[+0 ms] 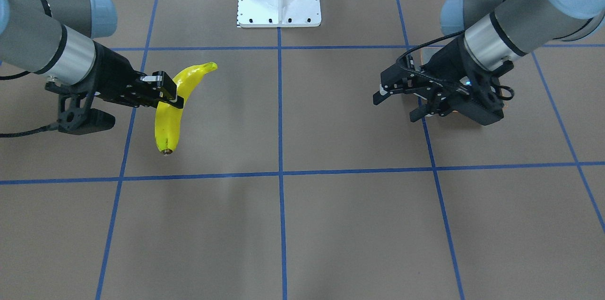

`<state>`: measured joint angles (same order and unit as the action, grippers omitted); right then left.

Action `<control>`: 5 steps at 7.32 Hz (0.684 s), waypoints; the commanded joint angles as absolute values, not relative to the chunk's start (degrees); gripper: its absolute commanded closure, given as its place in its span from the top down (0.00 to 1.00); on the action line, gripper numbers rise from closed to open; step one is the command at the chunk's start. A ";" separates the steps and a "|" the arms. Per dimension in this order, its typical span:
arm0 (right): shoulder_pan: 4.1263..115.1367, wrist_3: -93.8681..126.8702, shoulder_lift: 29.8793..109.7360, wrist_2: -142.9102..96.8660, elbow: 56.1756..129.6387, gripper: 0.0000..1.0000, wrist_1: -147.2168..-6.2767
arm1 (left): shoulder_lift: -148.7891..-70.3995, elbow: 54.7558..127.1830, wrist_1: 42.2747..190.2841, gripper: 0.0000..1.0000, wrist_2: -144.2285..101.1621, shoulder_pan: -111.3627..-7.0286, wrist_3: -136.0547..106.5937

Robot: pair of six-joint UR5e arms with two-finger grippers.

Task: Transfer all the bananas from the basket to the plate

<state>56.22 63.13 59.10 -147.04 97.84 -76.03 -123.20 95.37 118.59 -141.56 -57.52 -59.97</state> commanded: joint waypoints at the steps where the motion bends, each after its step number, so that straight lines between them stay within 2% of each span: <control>1: 52.40 62.49 55.74 -145.21 97.73 0.00 -76.03 | -126.72 95.54 118.83 1.00 -141.59 -52.14 -64.30; 5: 49.49 62.49 53.79 -144.14 97.91 0.00 -75.06 | -129.55 95.45 128.19 1.00 -141.42 -45.46 -73.53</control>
